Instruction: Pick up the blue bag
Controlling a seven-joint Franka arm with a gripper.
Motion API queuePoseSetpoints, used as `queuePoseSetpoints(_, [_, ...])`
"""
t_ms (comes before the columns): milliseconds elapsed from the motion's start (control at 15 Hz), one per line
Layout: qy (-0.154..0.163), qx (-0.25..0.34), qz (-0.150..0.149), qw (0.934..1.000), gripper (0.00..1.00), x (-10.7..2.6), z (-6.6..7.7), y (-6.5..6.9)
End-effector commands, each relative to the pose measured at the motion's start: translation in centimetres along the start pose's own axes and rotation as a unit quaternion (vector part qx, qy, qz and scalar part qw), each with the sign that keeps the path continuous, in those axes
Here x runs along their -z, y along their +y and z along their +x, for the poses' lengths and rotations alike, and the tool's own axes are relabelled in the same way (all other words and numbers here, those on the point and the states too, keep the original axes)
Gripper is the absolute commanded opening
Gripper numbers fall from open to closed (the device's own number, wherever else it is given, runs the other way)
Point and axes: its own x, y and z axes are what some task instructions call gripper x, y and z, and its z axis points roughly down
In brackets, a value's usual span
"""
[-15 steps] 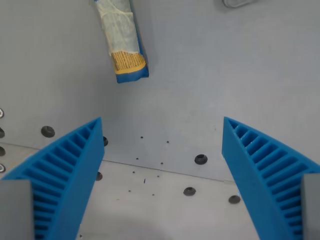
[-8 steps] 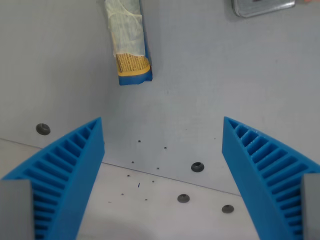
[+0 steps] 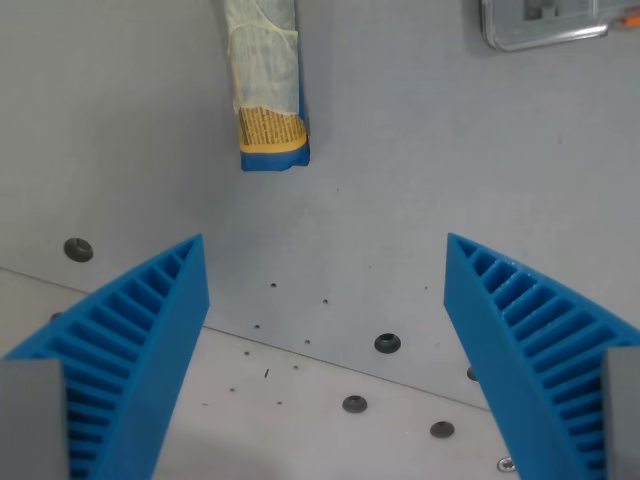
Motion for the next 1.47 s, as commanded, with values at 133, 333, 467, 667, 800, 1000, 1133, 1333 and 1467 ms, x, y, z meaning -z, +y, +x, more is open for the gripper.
queuePoseSetpoints(133, [0.043, 0.043, -0.028, 0.9977, 1.00, -0.4, -0.5, -0.3])
queuePoseSetpoints(333, [0.043, 0.043, -0.028, 0.9977, 1.00, -0.4, -0.5, -0.3])
queuePoseSetpoints(467, [0.043, 0.043, -0.028, 0.9977, 1.00, -0.6, -0.4, -0.3])
queuePoseSetpoints(667, [0.043, 0.043, -0.028, 0.9977, 1.00, -1.1, -0.3, -0.2])
queuePoseSetpoints(800, [0.043, 0.043, -0.028, 0.9977, 1.00, -1.4, -0.3, -0.2])
queuePoseSetpoints(1000, [0.043, 0.043, -0.028, 0.9977, 1.00, -1.9, -0.2, -0.2])
queuePoseSetpoints(1133, [0.043, 0.043, -0.028, 0.9977, 1.00, -2.2, -0.1, -0.2])
queuePoseSetpoints(1333, [0.043, 0.043, -0.028, 0.9977, 1.00, -2.7, 0.0, -0.1])
queuePoseSetpoints(1467, [0.043, 0.043, -0.028, 0.9977, 1.00, -3.0, 0.0, -0.1])
